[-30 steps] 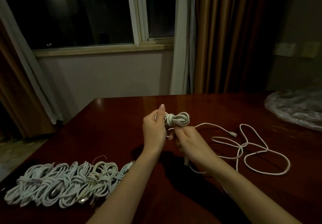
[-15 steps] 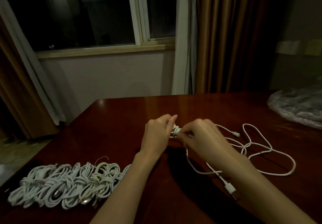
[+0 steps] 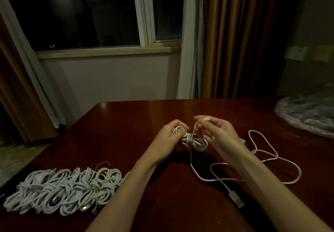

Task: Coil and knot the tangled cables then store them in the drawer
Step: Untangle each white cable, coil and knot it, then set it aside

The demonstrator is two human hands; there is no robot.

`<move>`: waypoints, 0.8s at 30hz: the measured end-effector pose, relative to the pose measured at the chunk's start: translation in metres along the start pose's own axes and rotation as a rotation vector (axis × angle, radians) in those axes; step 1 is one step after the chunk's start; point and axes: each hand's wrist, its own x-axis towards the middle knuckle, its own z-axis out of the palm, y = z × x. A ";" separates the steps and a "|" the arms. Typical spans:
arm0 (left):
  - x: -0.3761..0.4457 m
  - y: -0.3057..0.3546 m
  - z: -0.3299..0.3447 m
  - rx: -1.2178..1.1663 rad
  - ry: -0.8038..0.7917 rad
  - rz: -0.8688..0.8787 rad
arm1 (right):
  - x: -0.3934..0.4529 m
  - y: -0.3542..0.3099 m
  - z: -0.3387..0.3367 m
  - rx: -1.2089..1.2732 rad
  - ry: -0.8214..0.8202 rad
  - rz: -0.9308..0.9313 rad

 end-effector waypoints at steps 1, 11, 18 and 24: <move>0.001 0.002 0.000 -0.045 -0.004 -0.029 | 0.000 0.001 0.001 0.024 0.013 -0.012; 0.005 0.009 -0.003 -0.357 0.054 -0.148 | -0.003 0.003 0.008 -0.053 0.065 -0.104; 0.003 0.009 -0.002 -0.467 0.135 -0.118 | -0.004 0.003 0.008 -0.061 0.098 -0.127; 0.002 0.014 -0.002 -0.411 0.185 -0.013 | 0.000 0.004 0.006 0.066 0.086 -0.017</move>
